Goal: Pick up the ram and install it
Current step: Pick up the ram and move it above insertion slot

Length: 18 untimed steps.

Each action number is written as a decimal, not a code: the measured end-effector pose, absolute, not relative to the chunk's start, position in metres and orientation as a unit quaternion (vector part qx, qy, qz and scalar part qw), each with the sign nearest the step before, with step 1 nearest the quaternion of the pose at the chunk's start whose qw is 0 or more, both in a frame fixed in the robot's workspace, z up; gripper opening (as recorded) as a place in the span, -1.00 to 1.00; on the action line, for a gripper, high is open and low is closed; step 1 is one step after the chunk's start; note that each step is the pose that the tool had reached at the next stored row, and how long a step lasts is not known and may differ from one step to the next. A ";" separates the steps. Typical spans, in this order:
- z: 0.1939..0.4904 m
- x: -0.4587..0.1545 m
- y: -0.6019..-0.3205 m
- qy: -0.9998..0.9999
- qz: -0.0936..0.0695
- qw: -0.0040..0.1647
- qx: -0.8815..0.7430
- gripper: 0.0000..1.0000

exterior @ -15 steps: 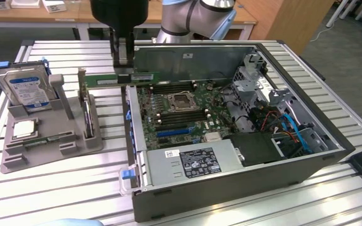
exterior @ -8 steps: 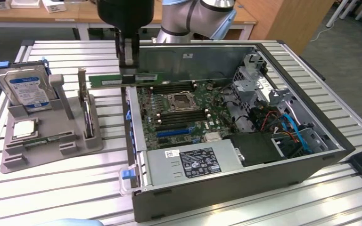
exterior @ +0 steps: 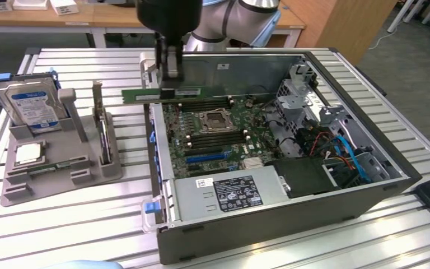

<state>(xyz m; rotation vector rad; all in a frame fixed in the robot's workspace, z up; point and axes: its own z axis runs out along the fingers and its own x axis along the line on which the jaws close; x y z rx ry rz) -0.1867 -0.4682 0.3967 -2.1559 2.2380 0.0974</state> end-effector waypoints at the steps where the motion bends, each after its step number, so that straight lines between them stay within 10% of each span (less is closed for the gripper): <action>1: 0.397 -0.183 -0.468 0.720 0.031 0.016 -0.693 -0.72; 18: 0.397 -0.115 -0.469 0.720 0.036 0.011 -0.693 -0.72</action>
